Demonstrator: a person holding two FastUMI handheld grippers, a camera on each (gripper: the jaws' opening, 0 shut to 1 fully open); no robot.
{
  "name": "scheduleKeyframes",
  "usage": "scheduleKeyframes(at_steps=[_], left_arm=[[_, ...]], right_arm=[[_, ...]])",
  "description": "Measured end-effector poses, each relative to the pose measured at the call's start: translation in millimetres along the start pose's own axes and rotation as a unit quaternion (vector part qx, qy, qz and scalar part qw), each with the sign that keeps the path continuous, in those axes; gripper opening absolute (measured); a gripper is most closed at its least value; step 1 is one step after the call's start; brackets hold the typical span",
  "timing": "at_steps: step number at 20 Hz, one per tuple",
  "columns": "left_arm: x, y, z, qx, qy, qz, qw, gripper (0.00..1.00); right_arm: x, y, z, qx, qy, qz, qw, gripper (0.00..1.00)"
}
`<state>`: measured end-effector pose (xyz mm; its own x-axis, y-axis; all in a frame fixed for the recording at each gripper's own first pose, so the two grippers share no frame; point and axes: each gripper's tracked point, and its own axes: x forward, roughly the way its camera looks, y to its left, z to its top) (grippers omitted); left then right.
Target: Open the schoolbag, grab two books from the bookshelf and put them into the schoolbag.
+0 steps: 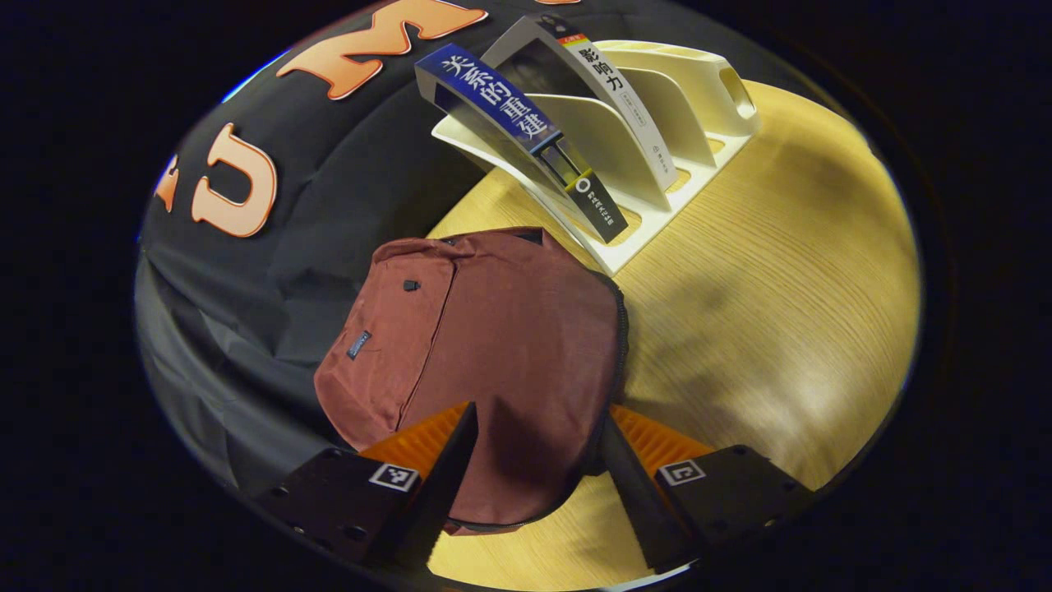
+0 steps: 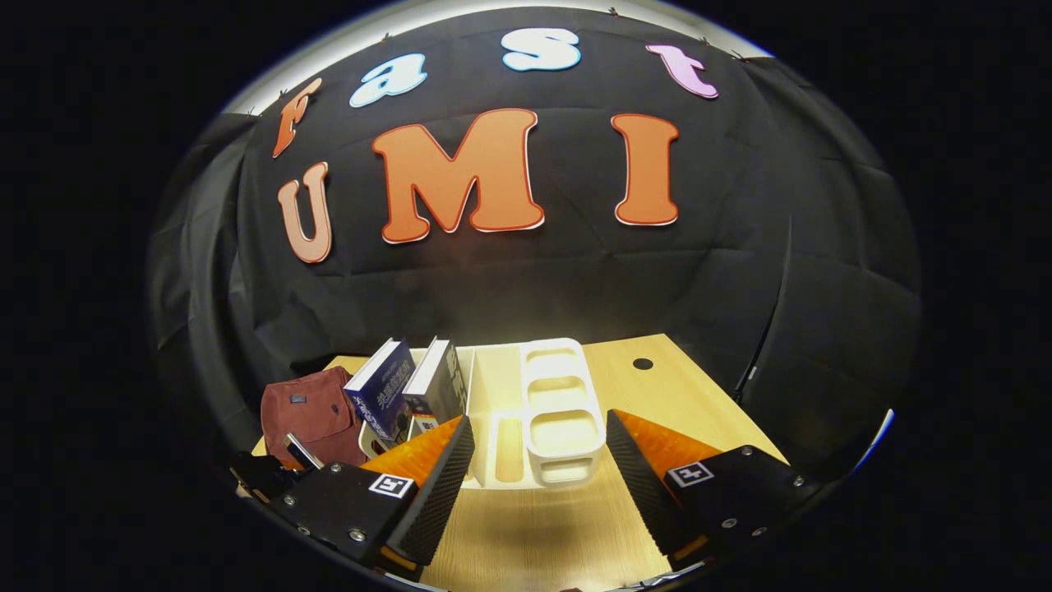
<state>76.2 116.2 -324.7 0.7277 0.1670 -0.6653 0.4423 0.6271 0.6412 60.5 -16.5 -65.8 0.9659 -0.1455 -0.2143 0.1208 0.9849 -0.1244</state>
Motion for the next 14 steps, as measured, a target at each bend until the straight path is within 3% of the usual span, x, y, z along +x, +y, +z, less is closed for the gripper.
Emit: scheduleKeyframes(at_steps=[3,4,5,7,8,10,14], left_arm=[[1,-8,1,0.0,0.004,-0.016,1.0,0.55],[0,-8,2,0.005,0.004,-0.016,1.0,0.48],[2,-6,2,0.008,0.005,-0.011,1.0,0.51],[2,-1,5,0.015,0.003,0.002,1.0,0.31],[-1,1,6,0.019,0.001,0.001,1.0,0.1],[-2,1,8,0.025,0.003,-0.013,1.0,0.03],[-14,11,11,0.005,0.017,-0.065,0.998,0.01]], right_arm=[[-2,4,3,-0.005,-0.002,0.004,1.0,0.96],[-2,3,4,-0.006,-0.003,0.004,1.0,0.96],[-1,2,4,-0.005,-0.002,0.004,1.0,0.96],[-1,0,4,-0.002,-0.002,0.003,1.0,0.96],[-1,-1,5,0.0,-0.002,0.003,1.0,0.96],[0,-3,4,0.005,0.0,0.006,1.0,0.96],[0,5,-2,0.004,0.013,0.036,0.999,0.96]])
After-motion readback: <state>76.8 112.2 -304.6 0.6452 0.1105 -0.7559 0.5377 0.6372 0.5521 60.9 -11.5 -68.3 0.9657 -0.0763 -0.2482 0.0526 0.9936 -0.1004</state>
